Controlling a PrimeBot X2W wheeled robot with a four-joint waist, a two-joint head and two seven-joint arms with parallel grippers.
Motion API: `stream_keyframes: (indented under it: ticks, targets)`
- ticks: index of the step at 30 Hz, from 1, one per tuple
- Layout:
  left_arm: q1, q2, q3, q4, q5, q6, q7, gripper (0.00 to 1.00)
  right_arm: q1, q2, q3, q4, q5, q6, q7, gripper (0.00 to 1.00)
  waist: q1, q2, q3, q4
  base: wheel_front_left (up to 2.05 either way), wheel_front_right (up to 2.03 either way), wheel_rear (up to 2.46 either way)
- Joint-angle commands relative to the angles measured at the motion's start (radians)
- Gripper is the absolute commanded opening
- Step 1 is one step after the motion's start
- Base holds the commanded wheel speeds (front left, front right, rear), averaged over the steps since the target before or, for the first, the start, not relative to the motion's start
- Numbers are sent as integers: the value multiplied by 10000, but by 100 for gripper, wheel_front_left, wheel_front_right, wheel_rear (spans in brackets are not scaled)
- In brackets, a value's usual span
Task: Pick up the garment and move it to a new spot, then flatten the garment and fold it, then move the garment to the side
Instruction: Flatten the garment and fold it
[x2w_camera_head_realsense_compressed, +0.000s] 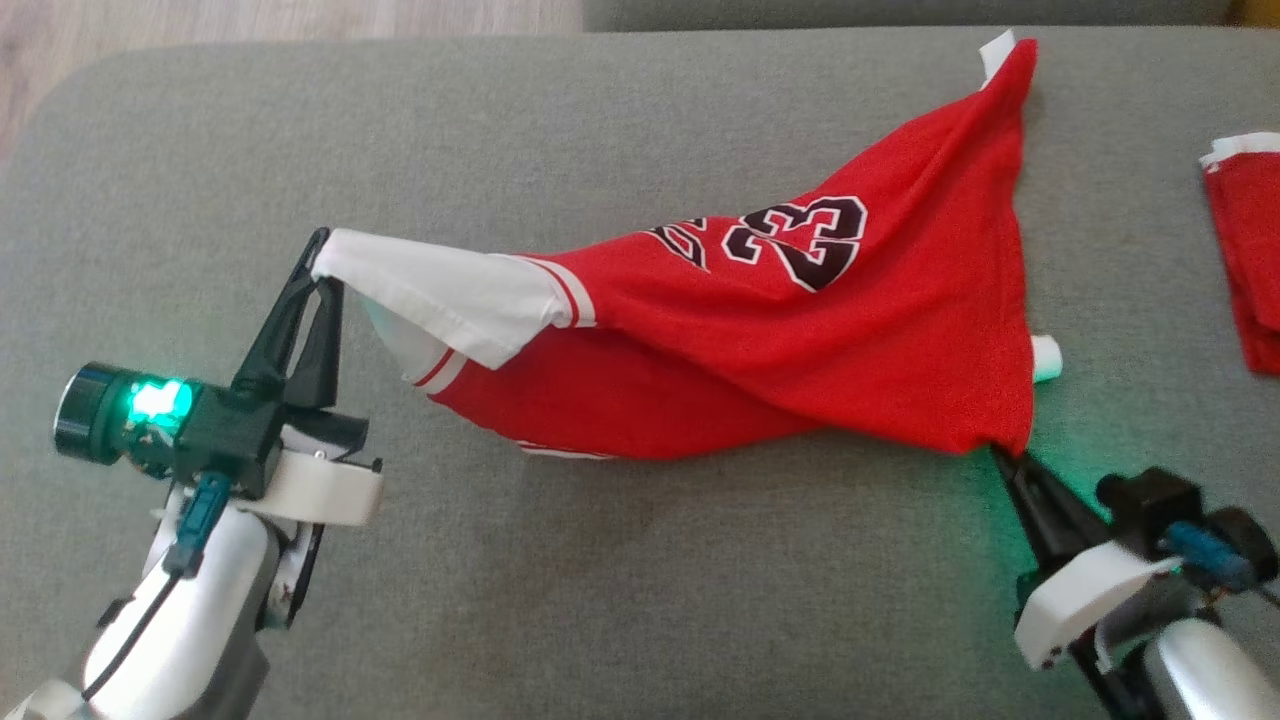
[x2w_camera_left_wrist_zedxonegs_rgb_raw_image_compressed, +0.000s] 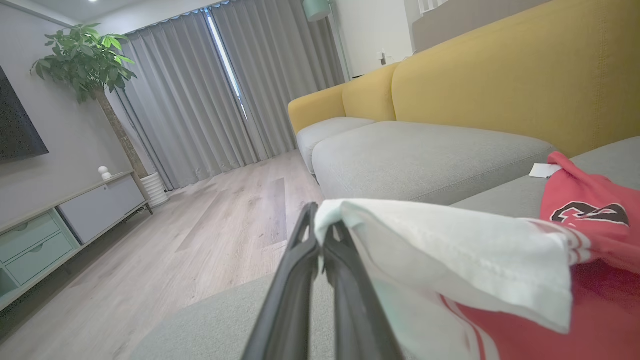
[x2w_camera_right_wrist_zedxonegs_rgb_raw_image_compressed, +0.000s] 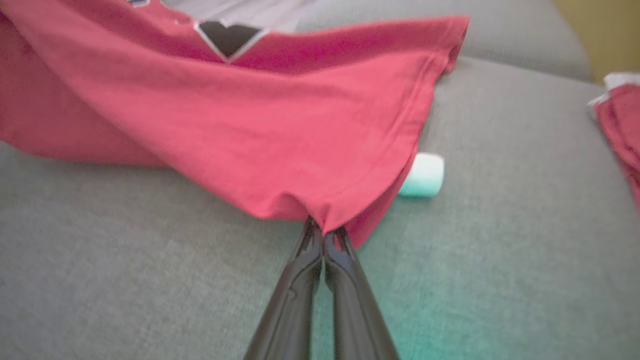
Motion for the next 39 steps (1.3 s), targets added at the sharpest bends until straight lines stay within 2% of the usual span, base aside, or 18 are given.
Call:
stream_keyframes:
  ticks: [1, 5, 11, 15, 20, 26, 27, 31, 35, 39]
  targets:
    - [-297, 423, 537, -208, -80, 84, -115, 0, -63, -241, -33, -556, 91, 67, -230, 0, -1, 0, -162, -119, 0, 0, 0]
    - [-190, 752, 655, -125, -21, 69, -208, 0, -315, -142, -635, -1663, 913, 67, -356, 0, -1, 0, -685, -374, 0, 0, 0]
    - [-726, 1526, 718, -441, 363, -203, -172, 0, -1535, -733, -1688, -3391, 1430, 67, 150, 0, -1, 0, -1628, -586, 0, 0, 0]
    - [-1675, 1953, 778, -844, 592, -574, -128, 0, -2626, -1141, -2494, -3814, 1421, 67, 503, 0, -1, 0, -2092, -471, 0, 0, 0]
    - [-3308, 2322, 966, -1246, 779, -1010, 128, 0, -3982, -1699, -2873, -3934, 1626, 67, 1128, 0, -1, 0, -2301, -322, 0, 0, 0]
    - [-5571, 2271, 696, -735, 813, -2039, 586, 0, -5721, -2067, -2472, -2985, 2201, 67, 2044, 0, -1, 0, -2069, -230, 0, 0, 0]
    - [-5571, 2271, 696, -735, 813, -2039, 586, 0, -5721, -2067, -2472, -2985, 2201, 67, 2044, 0, -1, 0, -2069, -230, 0, 0, 0]
    - [-7093, 2079, 351, 433, 667, -2721, 999, 0, -7241, -2044, -1586, -1818, 2511, 67, 2476, 0, -1, 0, -1255, -271, 0, 0, 0]
    - [-8662, 1847, -36, 2019, 528, -3011, 1088, 0, -8990, -1821, -668, -464, 2375, 67, 2376, 0, -1, 0, -74, -266, 0, 0, 0]
    - [-10513, 1529, 49, 3415, 426, -3068, 276, 0, -10808, -1364, -538, 829, 1930, 67, 1386, 0, -1, 0, 1047, -261, 0, 0, 0]
